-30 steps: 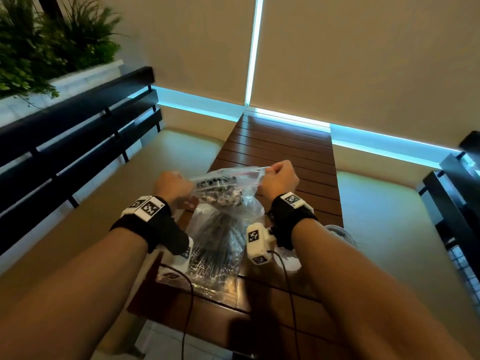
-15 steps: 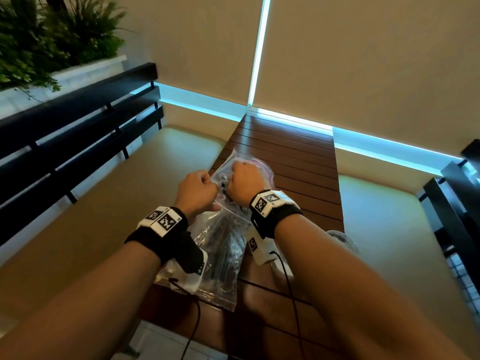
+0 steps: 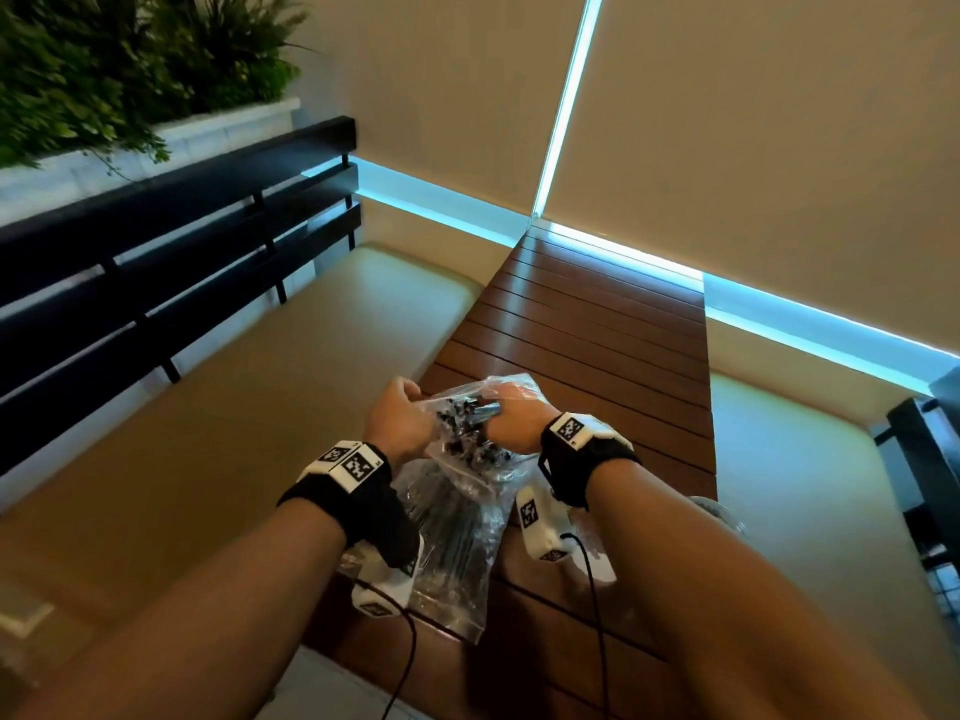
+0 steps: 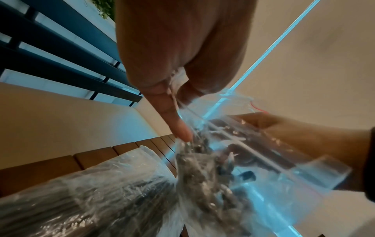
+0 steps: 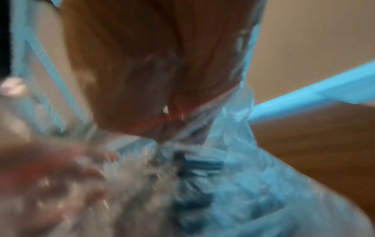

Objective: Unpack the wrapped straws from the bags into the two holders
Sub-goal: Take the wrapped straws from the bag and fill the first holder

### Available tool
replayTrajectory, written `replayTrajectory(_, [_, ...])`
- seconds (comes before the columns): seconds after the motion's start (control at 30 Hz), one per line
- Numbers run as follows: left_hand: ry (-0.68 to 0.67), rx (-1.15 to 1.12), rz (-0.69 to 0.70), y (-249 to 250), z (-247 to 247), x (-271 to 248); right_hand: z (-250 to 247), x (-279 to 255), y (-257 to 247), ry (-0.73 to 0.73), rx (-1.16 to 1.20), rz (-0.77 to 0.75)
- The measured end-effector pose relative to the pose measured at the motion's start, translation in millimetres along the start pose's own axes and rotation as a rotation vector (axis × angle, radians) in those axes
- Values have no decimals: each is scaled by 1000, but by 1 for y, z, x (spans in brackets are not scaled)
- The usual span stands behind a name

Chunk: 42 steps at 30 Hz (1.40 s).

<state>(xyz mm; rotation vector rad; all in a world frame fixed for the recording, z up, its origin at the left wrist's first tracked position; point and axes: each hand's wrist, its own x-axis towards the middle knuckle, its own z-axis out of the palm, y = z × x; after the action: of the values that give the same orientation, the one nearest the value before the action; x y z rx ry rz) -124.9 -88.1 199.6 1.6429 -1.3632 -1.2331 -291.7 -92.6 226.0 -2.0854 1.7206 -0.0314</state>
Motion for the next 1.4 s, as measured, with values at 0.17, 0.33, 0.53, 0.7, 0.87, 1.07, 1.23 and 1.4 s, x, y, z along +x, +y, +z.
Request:
replayTrajectory(0.17, [-133, -32, -45, -4, 2, 7, 19, 24, 15, 41, -160, -48])
replayTrajectory(0.33, [-148, 49, -32, -12, 0, 12, 16, 37, 4, -83, -162, -150])
replayTrajectory(0.53, [-200, 7, -59, -21, 1, 19, 24, 47, 13, -78, -238, -227])
replayTrajectory(0.7, [-121, -29, -59, -17, 7, 25, 21, 44, 16, 20, -211, -257])
replayTrajectory(0.87, [-123, -34, -60, -8, 12, 23, 20, 45, 19, 0, -218, -306])
replayTrajectory(1.07, [-87, -114, -70, -4, 17, 25, 26, 41, 31, 43, -217, -308])
replayTrajectory(1.23, [-19, -39, -93, 2, 17, 28, 25, 31, 25, 163, -78, -429])
replayTrajectory(1.4, [-34, -4, -104, 10, 23, 39, 19, 19, 24, 246, -36, -439])
